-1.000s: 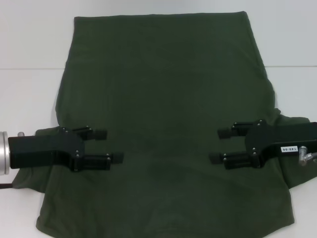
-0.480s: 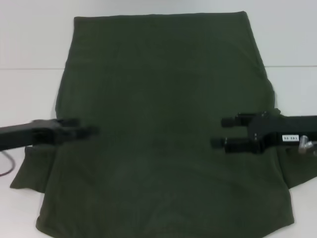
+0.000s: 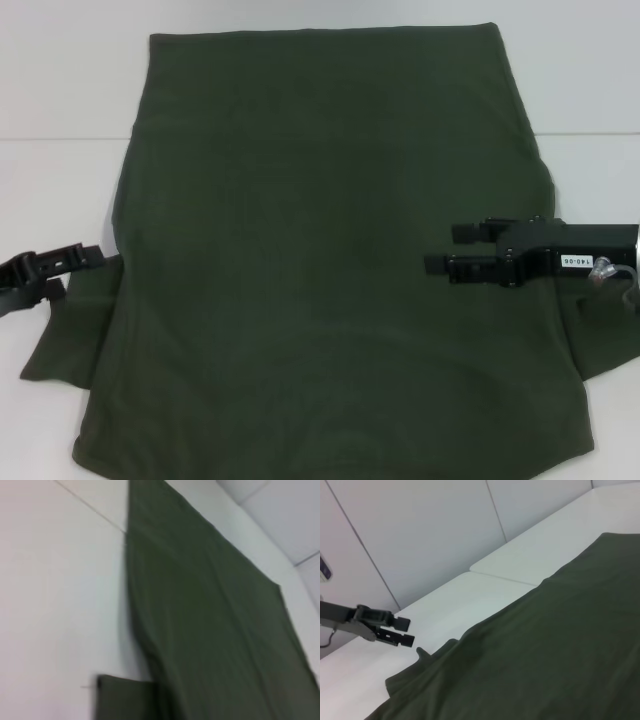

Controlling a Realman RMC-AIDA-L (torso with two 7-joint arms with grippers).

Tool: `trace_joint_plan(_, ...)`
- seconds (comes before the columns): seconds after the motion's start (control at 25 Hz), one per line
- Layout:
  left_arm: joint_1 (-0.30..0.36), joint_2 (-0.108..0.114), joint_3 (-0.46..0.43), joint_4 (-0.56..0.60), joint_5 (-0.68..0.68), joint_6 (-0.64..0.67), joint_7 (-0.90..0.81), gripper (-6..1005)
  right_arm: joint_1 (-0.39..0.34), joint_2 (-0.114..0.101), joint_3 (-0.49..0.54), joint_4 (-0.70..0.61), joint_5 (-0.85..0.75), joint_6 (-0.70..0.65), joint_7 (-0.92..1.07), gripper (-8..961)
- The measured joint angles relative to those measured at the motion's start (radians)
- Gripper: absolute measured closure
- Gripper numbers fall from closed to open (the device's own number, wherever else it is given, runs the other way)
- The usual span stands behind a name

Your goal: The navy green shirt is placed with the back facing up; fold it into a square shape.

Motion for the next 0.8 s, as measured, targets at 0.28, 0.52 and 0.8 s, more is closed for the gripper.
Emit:
trace_joint_plan(0.28, -0.002, -0.027, -0.002, -0.049, -0.009, -0.139, 0.209, 74, 0.007, 0.0, -0.001, 0.002, 0.001, 0.002, 0.001, 128)
trace_joint_plan(0.52, 0.008, -0.028, -0.002, -0.055, -0.005, -0.172, 0.209, 75, 0.009, 0.0, -0.001, 0.002, 0.002, 0.002, 0.004, 128)
trace_joint_plan(0.8, 0.012, -0.03, -0.001, -0.064, 0.004, -0.188, 0.201, 76, 0.01, 0.0, 0.0, 0.002, 0.002, 0.006, 0.006, 127)
